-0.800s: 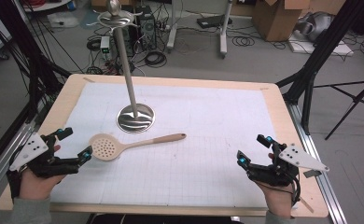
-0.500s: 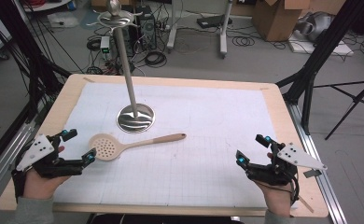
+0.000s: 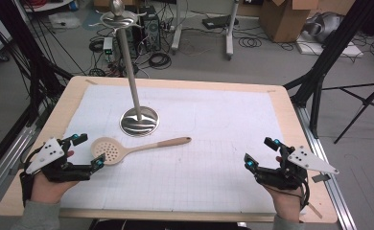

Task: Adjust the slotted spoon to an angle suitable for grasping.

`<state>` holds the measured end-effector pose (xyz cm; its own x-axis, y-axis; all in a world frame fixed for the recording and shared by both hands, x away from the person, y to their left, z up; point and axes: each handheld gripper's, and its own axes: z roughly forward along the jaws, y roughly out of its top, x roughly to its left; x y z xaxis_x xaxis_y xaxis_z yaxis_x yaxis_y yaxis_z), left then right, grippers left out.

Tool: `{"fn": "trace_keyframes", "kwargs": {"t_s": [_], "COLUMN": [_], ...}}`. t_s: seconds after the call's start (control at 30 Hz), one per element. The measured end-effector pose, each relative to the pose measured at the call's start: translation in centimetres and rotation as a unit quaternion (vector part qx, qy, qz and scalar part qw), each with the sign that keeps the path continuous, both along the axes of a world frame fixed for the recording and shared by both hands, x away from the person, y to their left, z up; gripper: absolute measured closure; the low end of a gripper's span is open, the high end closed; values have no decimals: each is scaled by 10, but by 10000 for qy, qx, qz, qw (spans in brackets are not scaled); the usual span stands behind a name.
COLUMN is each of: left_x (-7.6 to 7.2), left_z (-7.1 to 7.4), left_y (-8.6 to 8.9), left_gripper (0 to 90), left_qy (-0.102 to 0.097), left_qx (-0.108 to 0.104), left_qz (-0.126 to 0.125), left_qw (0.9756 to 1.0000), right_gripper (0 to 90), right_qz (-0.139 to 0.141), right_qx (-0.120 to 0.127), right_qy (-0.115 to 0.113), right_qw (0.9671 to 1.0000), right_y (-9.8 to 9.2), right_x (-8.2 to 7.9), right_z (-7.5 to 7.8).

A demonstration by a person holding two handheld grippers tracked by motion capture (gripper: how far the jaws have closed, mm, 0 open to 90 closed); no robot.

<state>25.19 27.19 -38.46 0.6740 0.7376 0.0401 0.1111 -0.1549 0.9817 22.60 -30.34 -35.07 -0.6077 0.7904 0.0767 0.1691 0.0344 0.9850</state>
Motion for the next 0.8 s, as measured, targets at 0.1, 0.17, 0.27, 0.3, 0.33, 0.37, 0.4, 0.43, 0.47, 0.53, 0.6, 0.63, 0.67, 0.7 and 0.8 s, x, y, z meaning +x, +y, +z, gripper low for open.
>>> {"fn": "trace_keyframes", "kwargs": {"t_s": [0.1, 0.17, 0.27, 0.3, 0.33, 0.37, 0.4, 0.43, 0.47, 0.53, 0.6, 0.63, 0.67, 0.7, 0.8], "left_x": [6, 9, 12, 13, 14, 16, 17, 17, 20, 23, 25, 27, 27, 30, 32], "left_z": [2, 3, 2, 2, 1, 1, 1, 1, 0, 0, -1, -3, -3, -4, -5], "left_y": [-4, -7, -12, -15, -17, -18, -20, -20, -24, -27, -31, -36, -36, -39, -42], "left_gripper": [119, 148, 203, 233, 250, 273, 304, 335, 365, 387, 438, 469, 487, 503, 562], "left_qy": [68, 149, 271, 287, 317, 340, 383, 383, 452, 485, 529, 570, 570, 594, 620], "left_qx": [66, 83, 191, 197, 230, 267, 279, 279, 342, 385, 422, 470, 470, 520, 560], "left_qz": [-68, -130, -184, -204, -217, -219, -230, -230, -227, -242, -252, -276, -276, -277, -278], "left_qw": [9999, 9998, 9993, 9992, 9990, 9988, 9986, 9986, 9981, 9978, 9974, 9969, 9969, 9965, 9961], "right_gripper": [98, 98, 98, 98, 98, 98, 98, 98, 98, 98, 98, 98, 98, 98, 98], "right_qz": [32, 51, 82, 87, 95, 100, 111, 126, 138, 153, 173, 196, 195, 201, 221], "right_qx": [-4, -18, -28, -28, -16, -7, -25, -22, -31, -37, -65, -54, -58, -53, -62], "right_qy": [-20, -12, -29, -13, 13, 28, 17, 27, 27, 33, 21, 44, 44, 51, 65], "right_qw": [10000, 10000, 10000, 10000, 10000, 9999, 9999, 9999, 9999, 9999, 9998, 9998, 9998, 9998, 9997], "right_y": [0, 1, 2, 2, 2, 3, 3, 3, 4, 4, 5, 6, 6, 6, 6], "right_x": [0, 1, 2, 2, 2, 2, 2, 3, 3, 3, 3, 3, 3, 3, 3], "right_z": [0, 0, 0, 0, 0, -1, -1, -1, -1, -1, -1, -1, -1, -1, -1]}}
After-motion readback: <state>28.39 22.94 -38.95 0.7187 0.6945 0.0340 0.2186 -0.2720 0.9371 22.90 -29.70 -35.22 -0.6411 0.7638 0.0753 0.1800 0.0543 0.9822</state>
